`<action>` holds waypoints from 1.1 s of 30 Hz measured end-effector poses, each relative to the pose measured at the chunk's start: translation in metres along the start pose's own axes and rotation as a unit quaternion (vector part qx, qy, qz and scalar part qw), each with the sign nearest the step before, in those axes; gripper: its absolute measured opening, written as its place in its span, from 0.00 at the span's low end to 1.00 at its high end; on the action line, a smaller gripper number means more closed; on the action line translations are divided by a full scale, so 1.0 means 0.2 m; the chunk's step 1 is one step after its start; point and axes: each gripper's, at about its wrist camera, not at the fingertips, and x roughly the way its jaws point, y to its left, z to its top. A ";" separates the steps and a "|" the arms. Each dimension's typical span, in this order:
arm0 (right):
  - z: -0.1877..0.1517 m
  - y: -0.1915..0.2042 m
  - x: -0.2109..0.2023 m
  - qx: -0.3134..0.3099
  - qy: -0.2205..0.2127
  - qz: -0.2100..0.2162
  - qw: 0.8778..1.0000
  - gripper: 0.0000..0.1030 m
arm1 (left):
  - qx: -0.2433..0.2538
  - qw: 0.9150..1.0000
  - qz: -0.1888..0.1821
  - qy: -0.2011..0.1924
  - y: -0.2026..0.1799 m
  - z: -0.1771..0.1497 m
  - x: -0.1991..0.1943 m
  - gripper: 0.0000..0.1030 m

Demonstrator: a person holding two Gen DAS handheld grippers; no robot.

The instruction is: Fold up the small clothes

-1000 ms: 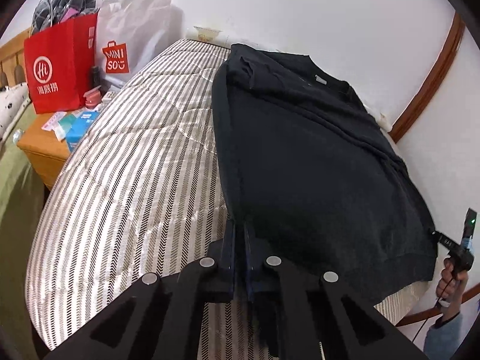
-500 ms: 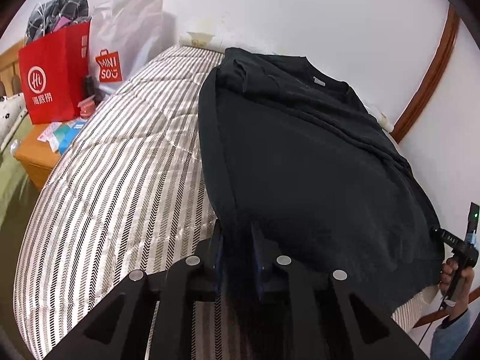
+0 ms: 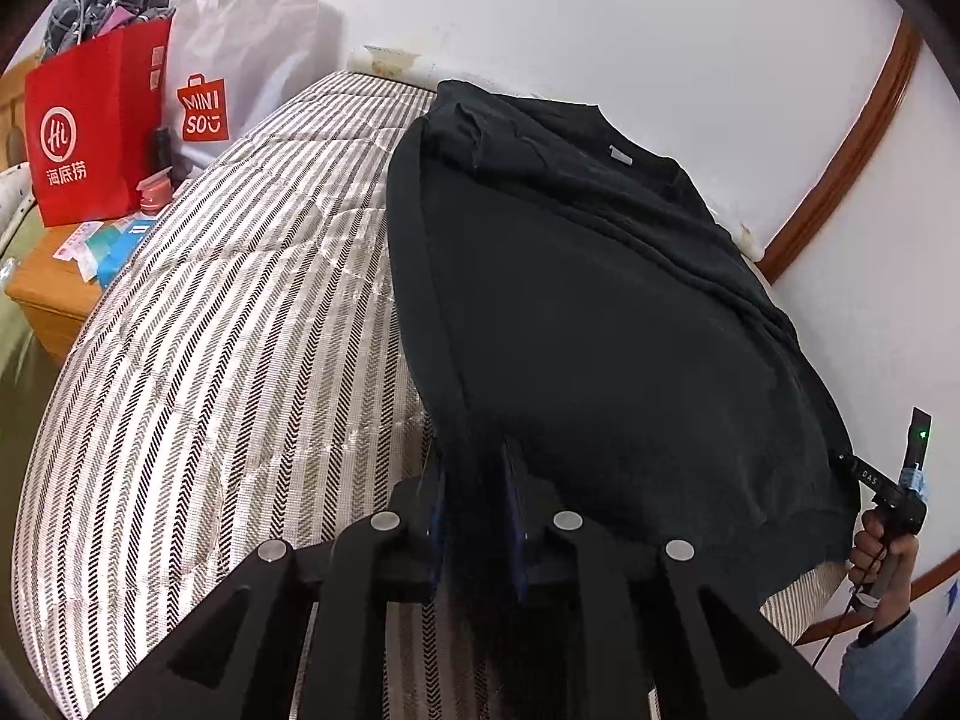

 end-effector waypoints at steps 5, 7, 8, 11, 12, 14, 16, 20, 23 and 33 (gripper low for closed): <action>-0.01 0.02 0.00 0.002 -0.005 -0.011 1.000 0.28 | 0.005 1.000 -0.011 0.001 -0.01 0.00 0.00 0.25; -0.01 0.02 0.00 0.002 -0.006 -0.012 1.000 0.28 | 0.011 1.000 -0.010 -0.001 -0.03 0.00 0.00 0.29; -0.01 0.02 0.00 0.003 -0.007 -0.013 1.000 0.28 | 0.016 1.000 -0.006 -0.001 -0.04 0.00 0.00 0.30; -0.02 0.03 -0.01 -0.001 -0.004 -0.013 1.000 0.28 | 0.026 1.000 0.005 -0.002 -0.06 -0.01 0.00 0.30; -0.02 0.02 -0.01 -0.001 -0.001 -0.011 1.000 0.28 | 0.025 1.000 0.005 -0.002 -0.07 -0.01 0.00 0.30; -0.03 0.02 -0.03 -0.001 0.005 -0.004 1.000 0.28 | 0.029 1.000 0.006 -0.003 -0.07 -0.01 0.00 0.30; -0.04 0.02 -0.04 -0.005 0.011 0.006 1.000 0.28 | 0.036 0.999 0.009 -0.001 -0.08 -0.01 0.01 0.30; -0.06 0.03 -0.05 -0.010 0.003 0.013 1.000 0.36 | 0.045 0.999 0.018 -0.006 -0.10 0.00 0.02 0.30; -0.05 0.06 -0.04 -0.011 -0.002 0.012 1.000 0.41 | 0.063 0.997 0.042 -0.010 -0.14 -0.01 0.03 0.21; -0.06 0.10 -0.13 -0.024 -0.035 0.010 0.999 0.07 | 0.053 0.997 0.035 -0.034 -0.14 0.00 -0.12 0.06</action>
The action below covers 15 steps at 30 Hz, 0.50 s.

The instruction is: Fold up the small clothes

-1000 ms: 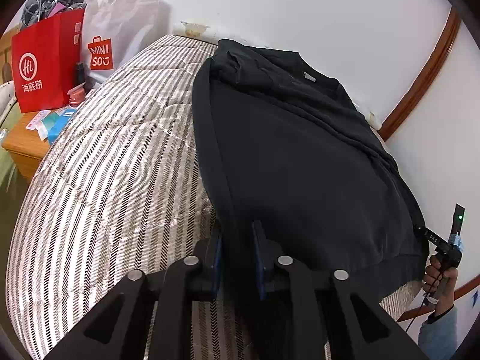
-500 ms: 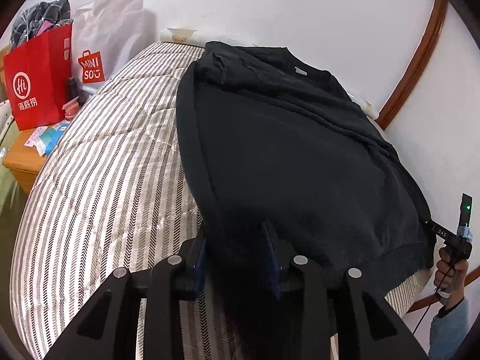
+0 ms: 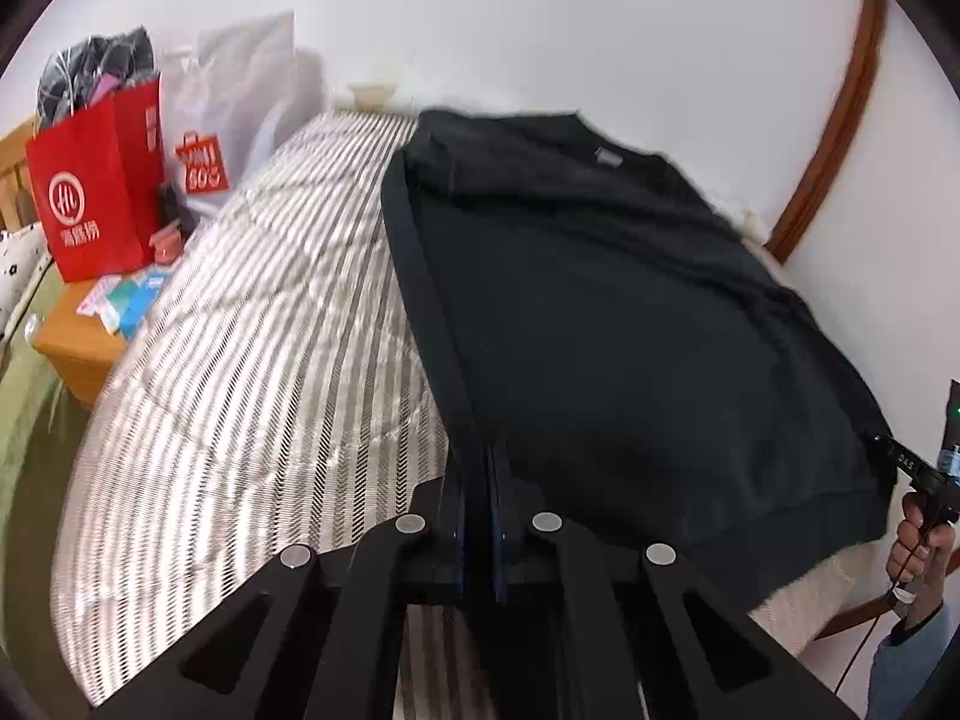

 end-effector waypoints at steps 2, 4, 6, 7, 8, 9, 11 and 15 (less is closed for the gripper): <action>0.00 -0.05 -0.07 0.017 -0.011 0.014 1.000 0.07 | -0.001 1.000 -0.010 -0.018 -0.01 0.00 -0.08 0.06; 0.01 -0.09 -0.14 0.027 -0.017 0.031 0.999 0.07 | 0.004 1.000 -0.019 -0.025 -0.03 0.00 -0.13 0.06; 0.01 -0.09 -0.20 0.023 -0.024 0.031 0.999 0.07 | 0.008 0.999 -0.026 -0.037 -0.06 0.00 -0.19 0.06; 0.01 -0.09 -0.24 0.019 -0.032 0.031 0.999 0.07 | 0.011 0.999 -0.030 -0.044 -0.07 0.00 -0.23 0.06; 0.00 -0.09 -0.28 0.019 -0.038 0.033 0.999 0.07 | 0.011 0.998 -0.037 -0.053 -0.07 0.00 -0.28 0.06; 0.00 -0.10 -0.32 0.021 -0.045 0.037 0.998 0.07 | 0.011 0.997 -0.043 -0.059 -0.08 0.00 -0.31 0.06; 0.02 -0.12 -0.38 0.029 -0.056 0.046 0.997 0.07 | 0.007 0.996 -0.047 -0.070 -0.07 0.03 -0.36 0.06; 0.09 -0.16 -0.47 0.046 -0.077 0.058 0.994 0.07 | 0.006 0.995 -0.044 -0.089 -0.07 0.11 -0.40 0.06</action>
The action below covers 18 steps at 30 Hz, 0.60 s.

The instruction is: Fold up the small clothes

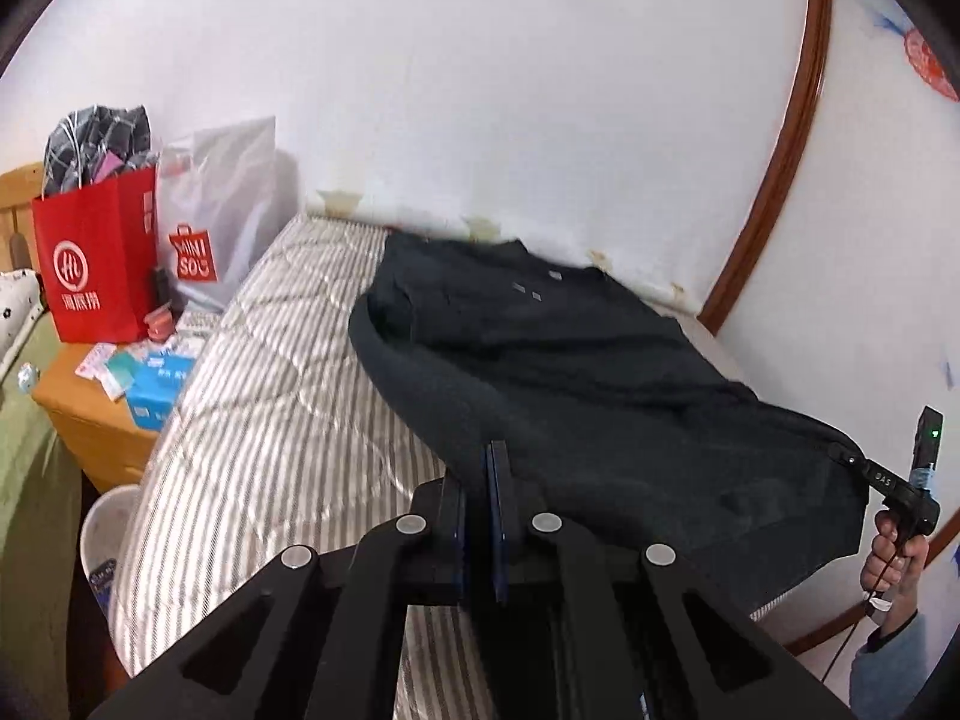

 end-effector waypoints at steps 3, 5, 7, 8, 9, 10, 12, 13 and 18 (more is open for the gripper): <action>0.08 0.02 0.00 0.002 -0.015 0.003 1.000 0.07 | -0.002 1.000 0.000 -0.014 0.00 0.06 0.01 0.06; 0.14 0.03 0.01 0.003 -0.025 0.005 1.000 0.07 | -0.005 1.000 0.002 -0.021 0.00 0.10 0.03 0.06; 0.18 0.04 0.01 0.007 -0.032 0.004 0.999 0.07 | -0.010 1.000 0.003 -0.028 0.00 0.15 0.05 0.06; 0.22 0.04 0.03 0.012 -0.036 0.004 0.999 0.07 | -0.014 0.999 0.006 -0.032 0.00 0.18 0.06 0.06; 0.25 0.04 0.03 0.016 -0.039 0.004 0.999 0.07 | -0.015 0.999 0.007 -0.034 0.00 0.21 0.07 0.06; 0.29 0.04 0.05 0.019 -0.040 0.003 0.999 0.07 | -0.015 0.999 0.008 -0.036 0.01 0.24 0.09 0.06; 0.38 0.05 0.08 0.022 -0.041 0.001 0.999 0.07 | -0.012 0.999 0.012 -0.039 0.00 0.31 0.13 0.06; 0.42 0.06 0.11 0.020 -0.042 0.002 0.999 0.07 | -0.009 0.999 0.017 -0.040 0.00 0.34 0.15 0.06; 0.62 0.10 0.30 0.008 -0.037 -0.010 0.999 0.07 | 0.008 0.998 0.052 -0.040 -0.02 0.51 0.34 0.06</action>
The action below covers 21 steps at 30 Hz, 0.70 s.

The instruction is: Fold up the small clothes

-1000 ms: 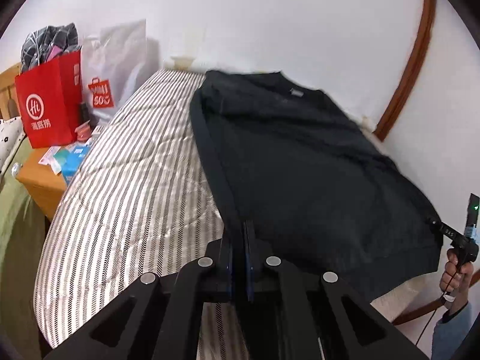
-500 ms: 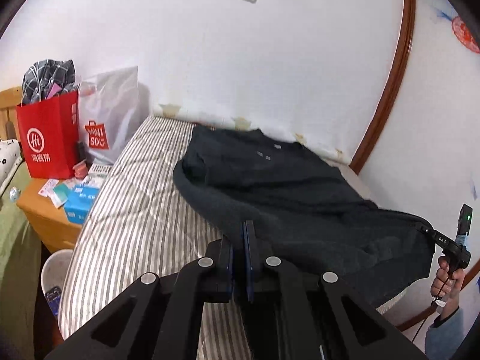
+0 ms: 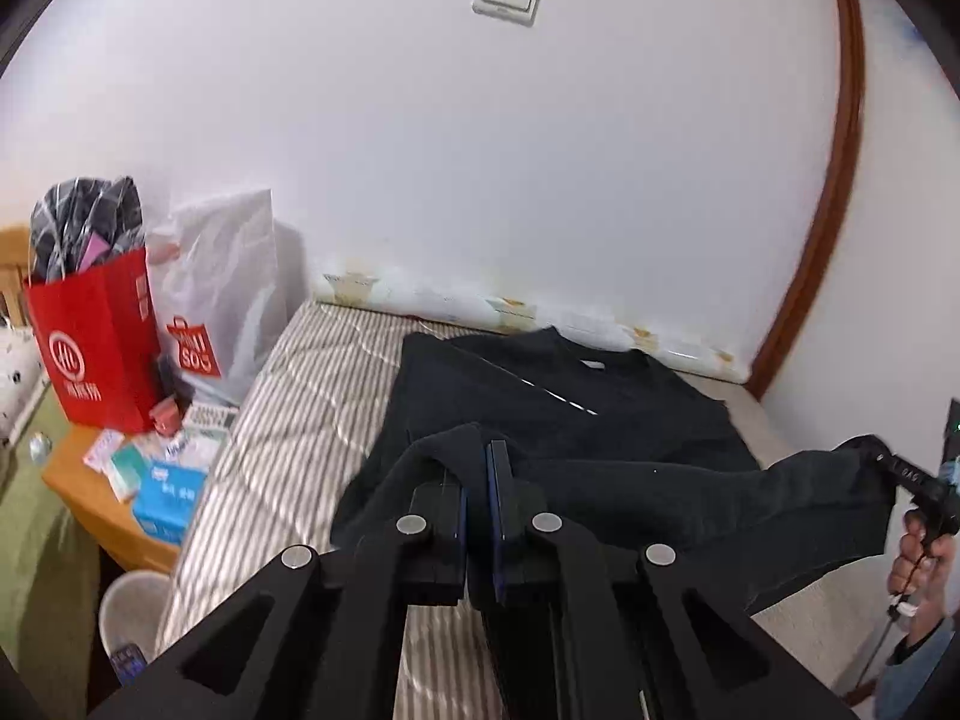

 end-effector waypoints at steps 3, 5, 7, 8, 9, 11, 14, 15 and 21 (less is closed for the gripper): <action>0.09 0.02 0.15 -0.004 0.007 -0.003 1.000 0.07 | -0.006 1.000 0.012 0.006 0.01 0.07 0.14 0.06; 0.14 0.04 0.26 -0.010 0.014 -0.008 1.000 0.07 | -0.009 1.000 0.019 0.011 0.02 0.10 0.24 0.06; 0.17 0.04 0.37 -0.014 0.023 -0.011 1.000 0.07 | -0.011 0.999 0.026 0.021 0.03 0.13 0.34 0.06; 0.19 0.05 0.42 -0.017 0.028 -0.013 0.999 0.07 | -0.010 0.999 0.031 0.029 0.03 0.15 0.41 0.06; 0.20 0.05 0.48 -0.020 0.034 -0.015 0.999 0.07 | -0.009 0.999 0.036 0.036 0.04 0.15 0.46 0.06; 0.21 0.04 0.58 -0.027 0.045 -0.019 0.998 0.07 | -0.002 0.998 0.048 0.049 0.04 0.15 0.55 0.06; 0.19 0.01 0.75 -0.031 0.069 -0.026 0.997 0.07 | -0.002 0.996 0.056 0.074 0.06 0.12 0.70 0.06; 0.19 0.00 0.80 -0.032 0.076 -0.027 0.996 0.07 | -0.002 0.995 0.058 0.081 0.06 0.11 0.74 0.06; 0.11 -0.06 1.07 -0.028 0.127 -0.041 0.991 0.08 | -0.007 0.992 0.061 0.110 0.09 0.04 0.89 0.07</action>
